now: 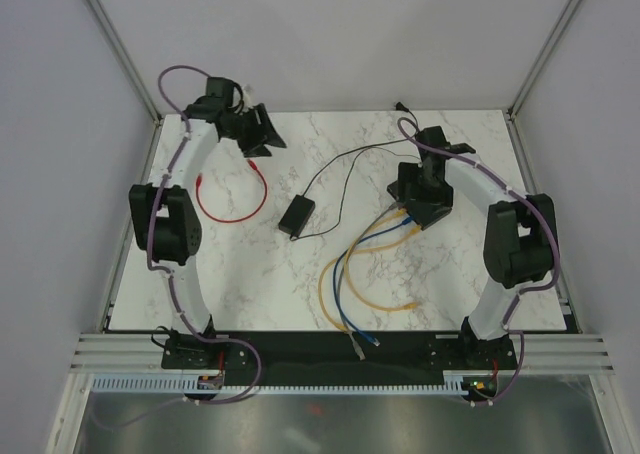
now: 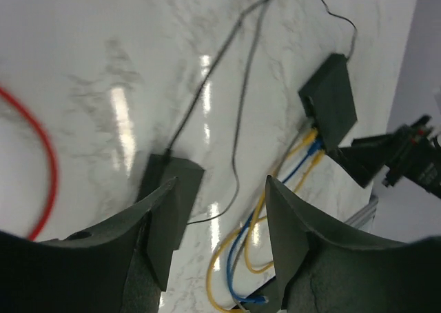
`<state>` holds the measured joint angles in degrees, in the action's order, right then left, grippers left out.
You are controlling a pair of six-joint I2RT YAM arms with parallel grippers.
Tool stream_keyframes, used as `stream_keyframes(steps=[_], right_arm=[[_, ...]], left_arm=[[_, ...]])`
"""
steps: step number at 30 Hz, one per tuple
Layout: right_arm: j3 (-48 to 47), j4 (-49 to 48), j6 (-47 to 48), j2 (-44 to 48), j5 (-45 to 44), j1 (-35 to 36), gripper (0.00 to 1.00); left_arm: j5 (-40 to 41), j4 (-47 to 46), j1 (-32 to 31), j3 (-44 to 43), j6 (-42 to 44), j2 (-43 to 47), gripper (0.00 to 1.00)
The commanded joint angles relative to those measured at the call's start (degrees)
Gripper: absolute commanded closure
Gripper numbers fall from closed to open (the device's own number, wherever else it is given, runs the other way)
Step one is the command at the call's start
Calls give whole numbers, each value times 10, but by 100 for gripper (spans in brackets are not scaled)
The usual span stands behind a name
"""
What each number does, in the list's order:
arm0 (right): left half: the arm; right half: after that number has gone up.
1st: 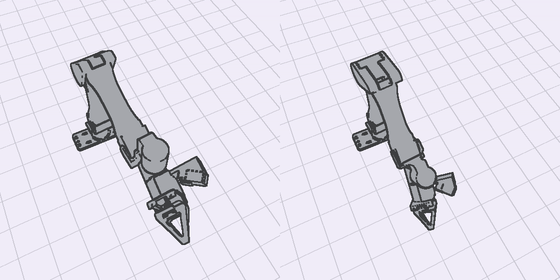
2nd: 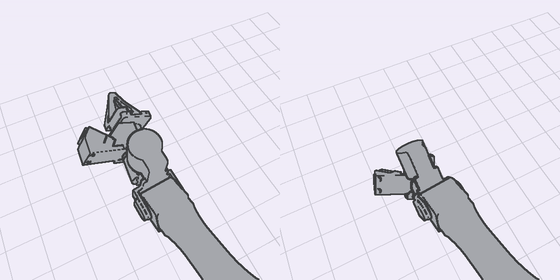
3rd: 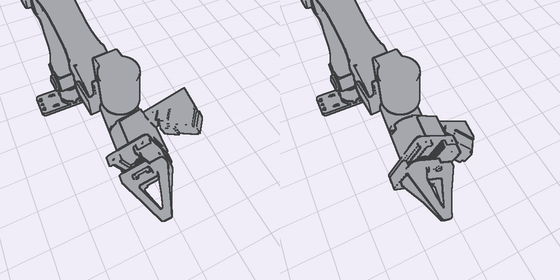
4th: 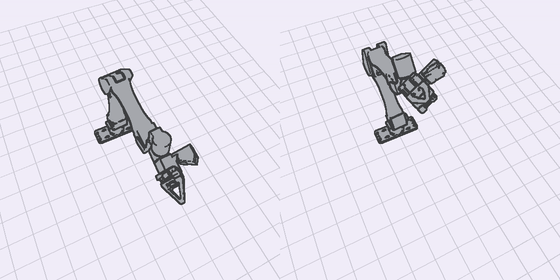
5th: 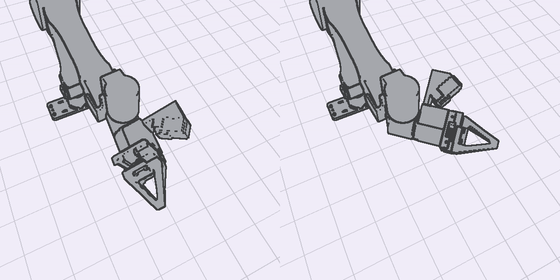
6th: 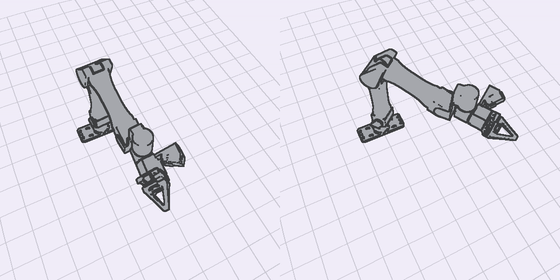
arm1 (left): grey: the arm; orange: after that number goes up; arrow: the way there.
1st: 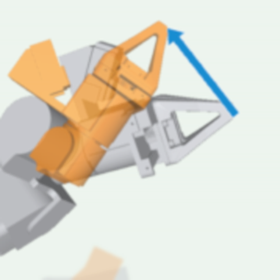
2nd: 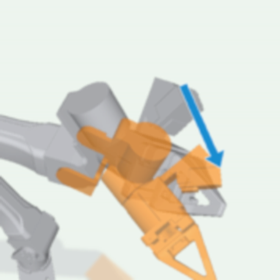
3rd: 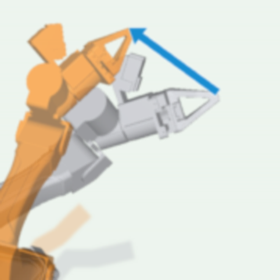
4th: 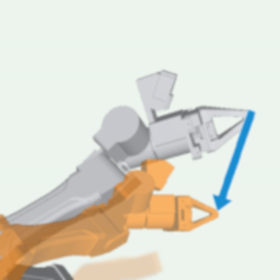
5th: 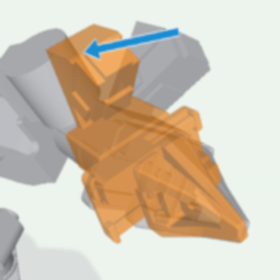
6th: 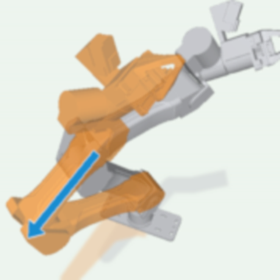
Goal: Pull the plug from the switch port
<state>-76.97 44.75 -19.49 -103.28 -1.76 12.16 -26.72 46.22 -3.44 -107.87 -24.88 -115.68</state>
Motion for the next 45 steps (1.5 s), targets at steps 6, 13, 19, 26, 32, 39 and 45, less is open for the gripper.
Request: stream_keyframes(steps=[6, 13, 19, 26, 32, 39, 45], right_arm=[[-47, -6, 2, -31, -30, -9, 9], [-72, -14, 19, -56, 3, -30, 26], [-65, -28, 28, -73, 39, -40, 59], [-52, -49, 35, -70, 62, -41, 66], [-28, -70, 35, -70, 75, -41, 64], [-27, -88, 26, -71, 93, -40, 68], [-17, -103, 30, -66, 109, -40, 78]], left_arm=[[-155, -190, -193, 8, -109, -30, 42], [-198, -313, -258, -4, -182, -106, 58], [-206, -355, -285, -34, -206, -174, 67], [-188, -365, -300, -64, -225, -227, 56], [-173, -382, -305, -72, -227, -249, 50], [-163, -396, -313, -61, -222, -256, 53], [-138, -407, -331, -44, -227, -259, 53]])
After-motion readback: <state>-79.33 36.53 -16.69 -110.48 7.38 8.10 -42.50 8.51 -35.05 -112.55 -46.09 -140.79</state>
